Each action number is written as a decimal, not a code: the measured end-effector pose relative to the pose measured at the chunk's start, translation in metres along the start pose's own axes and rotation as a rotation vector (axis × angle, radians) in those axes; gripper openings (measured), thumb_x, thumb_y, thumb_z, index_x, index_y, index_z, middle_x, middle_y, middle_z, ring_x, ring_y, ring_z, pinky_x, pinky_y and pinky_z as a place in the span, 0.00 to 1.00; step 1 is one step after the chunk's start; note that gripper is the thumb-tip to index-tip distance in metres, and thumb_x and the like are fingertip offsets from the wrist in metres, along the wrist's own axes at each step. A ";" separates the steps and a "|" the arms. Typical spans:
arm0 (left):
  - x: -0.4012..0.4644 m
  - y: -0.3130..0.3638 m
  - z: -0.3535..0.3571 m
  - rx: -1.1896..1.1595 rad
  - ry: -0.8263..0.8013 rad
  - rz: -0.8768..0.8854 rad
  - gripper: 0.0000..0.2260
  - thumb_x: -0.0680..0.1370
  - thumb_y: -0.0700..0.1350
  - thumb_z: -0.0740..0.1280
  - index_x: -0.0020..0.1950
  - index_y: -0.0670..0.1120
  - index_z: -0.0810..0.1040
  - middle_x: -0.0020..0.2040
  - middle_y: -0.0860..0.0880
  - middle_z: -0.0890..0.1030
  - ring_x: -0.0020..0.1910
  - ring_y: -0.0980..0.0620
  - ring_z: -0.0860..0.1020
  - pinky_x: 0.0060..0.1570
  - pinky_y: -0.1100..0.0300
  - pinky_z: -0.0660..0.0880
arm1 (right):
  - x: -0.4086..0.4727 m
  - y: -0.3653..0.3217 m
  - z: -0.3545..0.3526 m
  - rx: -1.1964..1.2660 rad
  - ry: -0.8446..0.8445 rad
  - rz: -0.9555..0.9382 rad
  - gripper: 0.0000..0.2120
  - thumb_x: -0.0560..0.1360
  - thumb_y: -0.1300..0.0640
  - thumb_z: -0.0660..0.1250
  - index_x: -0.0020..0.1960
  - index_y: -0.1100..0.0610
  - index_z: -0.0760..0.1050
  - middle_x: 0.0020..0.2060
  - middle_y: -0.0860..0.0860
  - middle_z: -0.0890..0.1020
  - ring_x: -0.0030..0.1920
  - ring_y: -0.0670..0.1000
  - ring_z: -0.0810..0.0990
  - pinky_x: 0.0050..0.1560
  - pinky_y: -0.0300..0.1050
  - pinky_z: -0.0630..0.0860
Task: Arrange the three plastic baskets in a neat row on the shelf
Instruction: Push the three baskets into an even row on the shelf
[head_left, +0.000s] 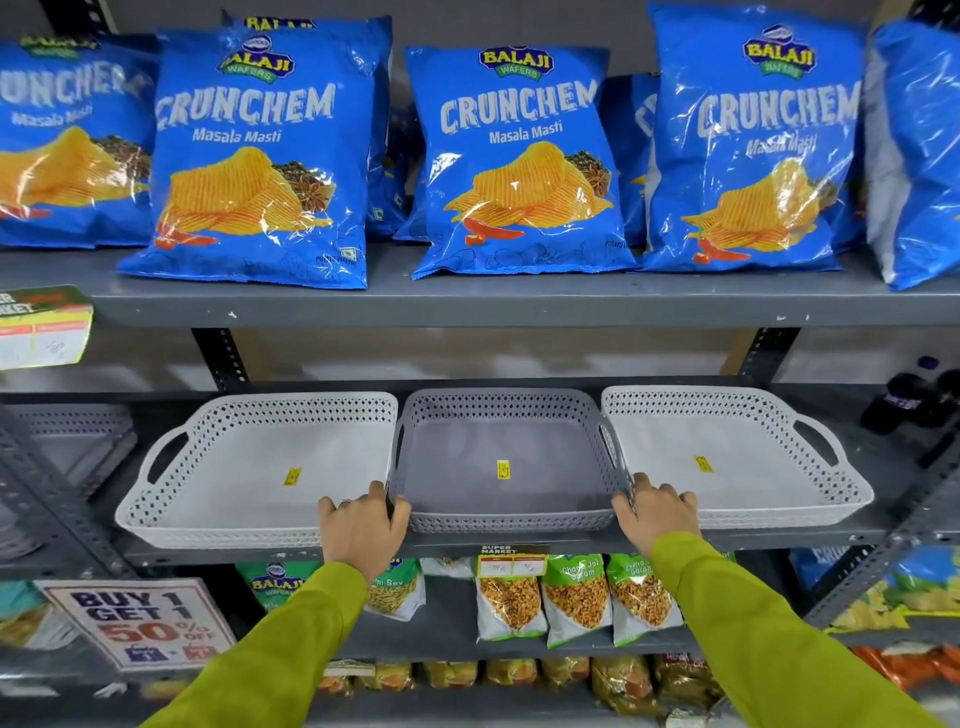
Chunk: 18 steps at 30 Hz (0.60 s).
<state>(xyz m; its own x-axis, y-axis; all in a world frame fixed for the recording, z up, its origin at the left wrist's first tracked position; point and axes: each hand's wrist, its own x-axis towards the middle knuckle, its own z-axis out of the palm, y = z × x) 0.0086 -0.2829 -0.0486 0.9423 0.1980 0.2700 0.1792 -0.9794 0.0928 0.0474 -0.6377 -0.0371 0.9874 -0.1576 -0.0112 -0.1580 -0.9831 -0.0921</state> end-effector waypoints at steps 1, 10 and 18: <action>-0.001 0.000 0.001 0.007 0.005 0.001 0.20 0.73 0.55 0.47 0.39 0.44 0.73 0.24 0.45 0.80 0.25 0.44 0.76 0.45 0.49 0.68 | 0.000 0.000 0.000 0.001 0.004 0.000 0.23 0.78 0.44 0.52 0.66 0.58 0.68 0.54 0.59 0.81 0.57 0.58 0.76 0.58 0.52 0.65; -0.003 -0.001 0.002 0.055 0.049 0.003 0.19 0.73 0.55 0.51 0.37 0.44 0.74 0.22 0.45 0.79 0.23 0.43 0.77 0.41 0.51 0.70 | 0.000 0.000 0.000 0.012 0.009 -0.006 0.23 0.79 0.43 0.51 0.64 0.57 0.69 0.53 0.59 0.81 0.58 0.58 0.76 0.58 0.52 0.65; -0.001 -0.001 0.000 0.049 0.063 -0.010 0.18 0.73 0.52 0.50 0.37 0.44 0.74 0.22 0.45 0.79 0.22 0.43 0.76 0.39 0.52 0.71 | 0.000 0.000 0.000 0.009 -0.010 0.003 0.24 0.79 0.42 0.51 0.65 0.57 0.68 0.55 0.59 0.81 0.59 0.58 0.76 0.59 0.52 0.65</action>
<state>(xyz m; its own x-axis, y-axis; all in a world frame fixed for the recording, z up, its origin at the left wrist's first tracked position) 0.0074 -0.2821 -0.0488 0.9210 0.2080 0.3295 0.2032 -0.9779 0.0491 0.0475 -0.6382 -0.0371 0.9869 -0.1598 -0.0212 -0.1611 -0.9817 -0.1012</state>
